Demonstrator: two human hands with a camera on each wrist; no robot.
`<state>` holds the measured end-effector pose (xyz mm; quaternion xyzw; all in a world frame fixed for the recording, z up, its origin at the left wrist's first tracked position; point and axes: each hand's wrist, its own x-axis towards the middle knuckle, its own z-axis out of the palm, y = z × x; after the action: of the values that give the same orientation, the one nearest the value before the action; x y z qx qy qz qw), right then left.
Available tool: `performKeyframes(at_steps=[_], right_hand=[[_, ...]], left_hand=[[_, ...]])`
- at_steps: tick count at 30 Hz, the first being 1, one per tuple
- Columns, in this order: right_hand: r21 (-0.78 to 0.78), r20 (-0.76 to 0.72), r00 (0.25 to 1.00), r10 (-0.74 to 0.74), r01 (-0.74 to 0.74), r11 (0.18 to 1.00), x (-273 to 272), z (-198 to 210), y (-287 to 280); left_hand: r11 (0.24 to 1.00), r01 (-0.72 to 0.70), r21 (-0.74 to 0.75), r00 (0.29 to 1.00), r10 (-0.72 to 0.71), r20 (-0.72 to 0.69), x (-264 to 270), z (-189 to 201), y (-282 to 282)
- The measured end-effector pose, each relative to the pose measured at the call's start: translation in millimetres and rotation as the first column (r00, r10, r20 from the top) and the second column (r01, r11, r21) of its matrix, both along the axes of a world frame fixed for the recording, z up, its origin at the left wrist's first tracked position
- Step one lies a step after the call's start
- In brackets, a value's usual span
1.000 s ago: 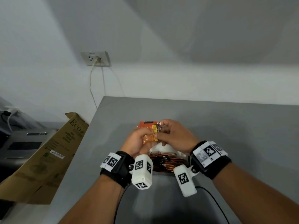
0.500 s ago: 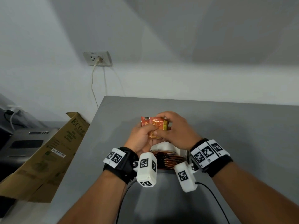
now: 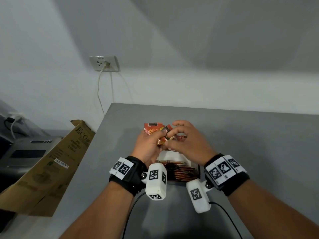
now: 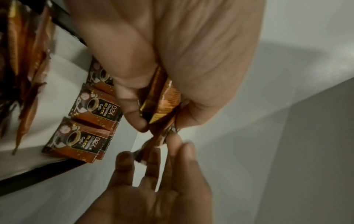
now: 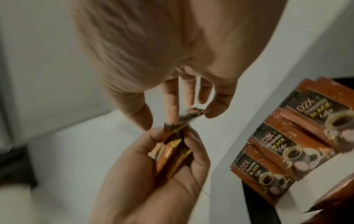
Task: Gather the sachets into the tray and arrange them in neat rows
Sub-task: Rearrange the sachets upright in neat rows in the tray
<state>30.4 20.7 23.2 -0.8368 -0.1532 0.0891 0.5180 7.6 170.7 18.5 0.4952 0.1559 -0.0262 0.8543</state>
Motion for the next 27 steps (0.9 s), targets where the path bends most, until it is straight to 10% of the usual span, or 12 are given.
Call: performKeyframes(at_steps=[14, 21, 24, 27], right_hand=[[0.441, -0.457, 0.889, 0.015, 0.212, 0.872, 11.6, 13.7, -9.5], [0.192, -0.024, 0.952, -0.307, 0.305, 0.933, 10.8, 12.6, -10.0], [0.055, 0.165, 0.981, -0.102, 0.094, 0.994, -0.4, 16.2, -6.7], [-0.011, 0.049, 0.990, 0.133, -0.133, 0.991, -13.3, 11.1, -5.0]], left_hand=[[0.996, 0.039, 0.079, 0.998, -0.036, -0.043, -3.7, 0.3, 1.5], [0.999, 0.022, 0.047, 0.991, -0.016, -0.131, -0.2, -7.1, 8.4], [0.999, 0.032, 0.002, 0.995, -0.031, -0.098, 1.8, -6.8, 11.9], [0.989, -0.050, 0.136, 0.997, 0.057, -0.051, 5.4, -5.2, 11.5]])
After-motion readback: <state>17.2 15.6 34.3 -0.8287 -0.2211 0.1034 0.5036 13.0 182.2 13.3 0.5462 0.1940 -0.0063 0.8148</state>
